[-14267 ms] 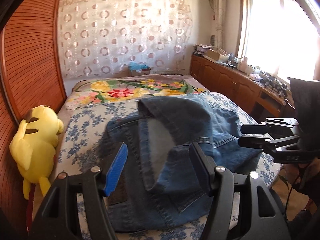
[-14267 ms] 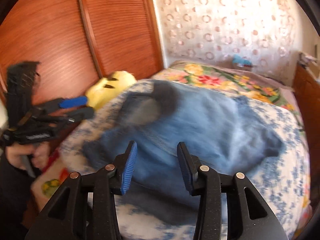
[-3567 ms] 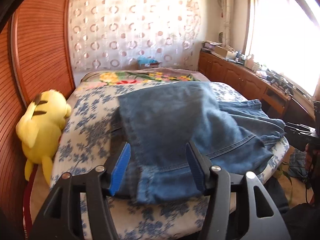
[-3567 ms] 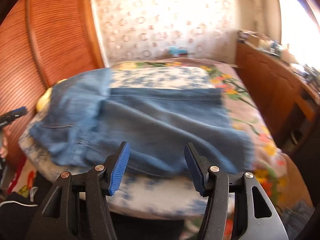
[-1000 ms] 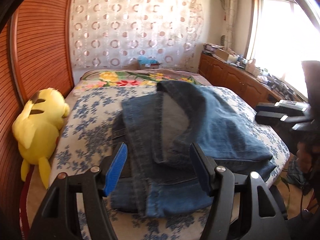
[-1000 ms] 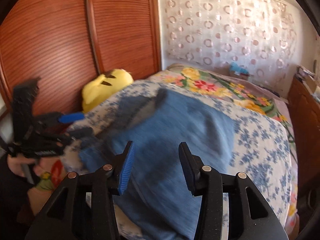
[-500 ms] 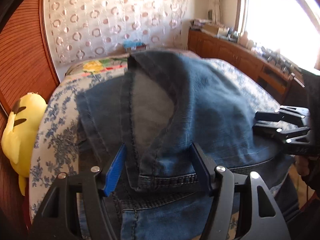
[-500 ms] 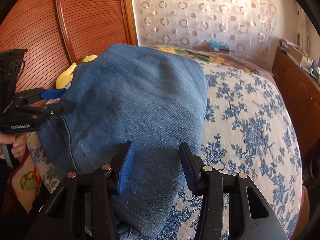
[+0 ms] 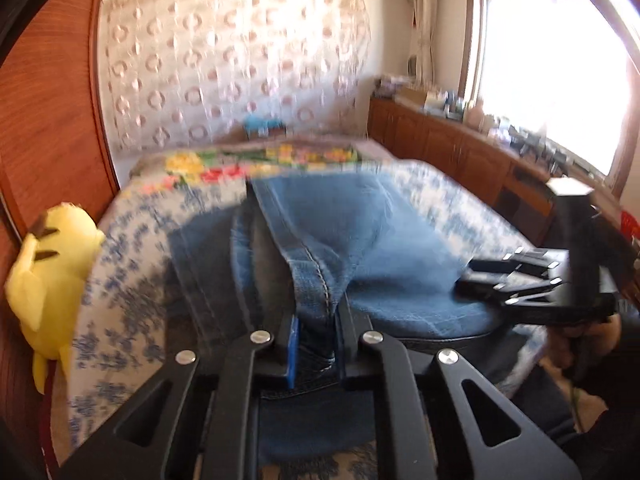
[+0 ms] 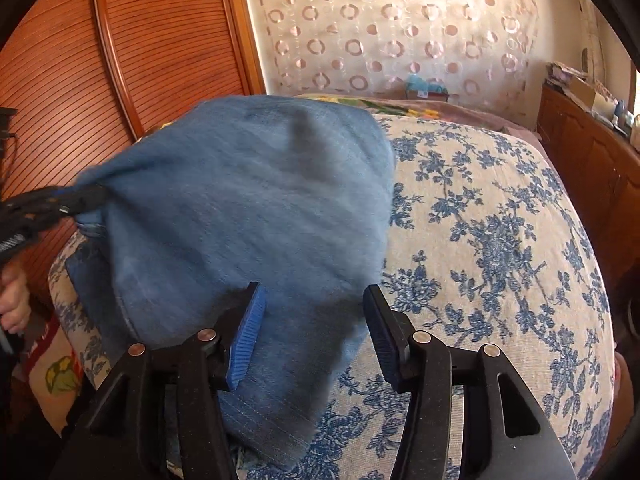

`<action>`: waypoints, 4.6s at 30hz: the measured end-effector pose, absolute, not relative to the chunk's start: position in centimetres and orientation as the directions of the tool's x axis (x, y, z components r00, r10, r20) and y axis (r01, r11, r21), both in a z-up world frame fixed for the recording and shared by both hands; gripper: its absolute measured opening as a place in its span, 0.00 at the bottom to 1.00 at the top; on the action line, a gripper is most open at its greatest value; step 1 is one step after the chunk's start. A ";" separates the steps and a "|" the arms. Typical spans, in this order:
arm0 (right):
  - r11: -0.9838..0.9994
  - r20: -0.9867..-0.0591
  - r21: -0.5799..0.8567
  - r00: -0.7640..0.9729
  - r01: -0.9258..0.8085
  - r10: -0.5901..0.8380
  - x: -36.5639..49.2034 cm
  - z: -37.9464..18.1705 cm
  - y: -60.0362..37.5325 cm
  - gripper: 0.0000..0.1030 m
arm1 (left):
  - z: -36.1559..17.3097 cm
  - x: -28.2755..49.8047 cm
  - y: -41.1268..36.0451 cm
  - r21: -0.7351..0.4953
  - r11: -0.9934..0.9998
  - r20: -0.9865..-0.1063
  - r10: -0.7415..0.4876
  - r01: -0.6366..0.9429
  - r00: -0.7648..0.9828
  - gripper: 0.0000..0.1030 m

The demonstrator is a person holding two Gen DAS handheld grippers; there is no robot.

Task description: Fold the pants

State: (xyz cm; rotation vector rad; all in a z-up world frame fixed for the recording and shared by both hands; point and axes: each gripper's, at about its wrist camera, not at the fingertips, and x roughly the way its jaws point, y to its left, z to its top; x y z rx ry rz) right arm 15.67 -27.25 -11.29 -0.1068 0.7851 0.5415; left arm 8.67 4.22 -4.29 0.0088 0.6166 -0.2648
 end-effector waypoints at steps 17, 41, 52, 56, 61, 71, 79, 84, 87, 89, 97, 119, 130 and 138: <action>0.835 -0.681 0.087 0.579 -0.544 0.448 14.3 -9.3 -26.5 0.51 | -7.0 6.5 7.6 -0.096 0.982 -0.640 -0.187 0.164 0.745 0.36; 0.834 -0.699 0.116 0.552 -0.540 0.455 15.6 -13.2 -24.2 0.56 | -5.9 20.8 7.0 -0.034 0.977 -0.687 -0.177 0.212 0.705 0.50; 0.836 -0.688 0.114 0.564 -0.536 0.456 15.6 -13.5 -24.3 0.56 | -4.9 22.8 6.9 -0.058 0.969 -0.671 -0.217 0.241 0.709 0.00; 0.834 -0.688 0.122 0.560 -0.538 0.462 15.7 -13.5 -24.4 0.56 | -3.0 22.4 8.1 0.001 0.984 -0.639 -0.135 0.176 0.757 0.00; 0.831 -0.685 0.127 0.558 -0.542 0.468 15.6 -13.5 -24.6 0.57 | -2.8 23.0 10.7 0.012 0.993 -0.654 -0.082 0.119 0.752 0.00; 0.838 -0.679 0.137 0.566 -0.528 0.468 15.1 -12.8 -25.6 0.57 | -3.8 20.9 10.1 -0.001 0.991 -0.643 -0.104 0.135 0.758 0.32; 0.853 -0.678 0.153 0.575 -0.500 0.458 14.0 -11.5 -27.9 0.57 | -2.2 17.4 7.2 -0.022 0.978 -0.587 -0.179 0.205 0.789 0.53; 0.852 -0.693 0.182 0.551 -0.490 0.465 13.2 -11.6 -28.6 0.57 | -2.8 16.2 3.1 -0.037 0.953 -0.598 -0.263 0.302 0.757 0.53; 0.854 -0.706 0.169 0.544 -0.493 0.454 13.0 -12.4 -28.4 0.57 | -4.2 16.5 1.6 -0.023 0.944 -0.625 -0.270 0.328 0.732 0.53; 0.852 -0.709 0.178 0.536 -0.493 0.458 13.0 -12.8 -28.5 0.57 | -4.9 17.0 1.1 -0.022 0.942 -0.638 -0.272 0.336 0.720 0.53; 0.849 -0.691 0.154 0.559 -0.506 0.458 15.0 -11.1 -29.1 0.57 | -4.7 20.2 1.5 -0.028 0.940 -0.628 -0.281 0.340 0.726 0.53; 0.820 -0.732 0.111 0.512 -0.562 0.450 29.3 -9.9 -24.2 0.57 | -11.2 27.7 5.2 -0.107 0.953 -0.708 -0.272 0.282 0.651 0.54; 0.815 -0.775 0.124 0.457 -0.566 0.436 30.8 -12.5 -23.2 0.56 | -10.1 26.3 5.9 -0.075 0.961 -0.680 -0.243 0.265 0.692 0.54; 0.794 -0.772 0.199 0.407 -0.574 0.488 30.3 -12.6 -23.6 0.56 | -8.2 23.7 10.3 -0.105 0.977 -0.659 -0.209 0.187 0.722 0.54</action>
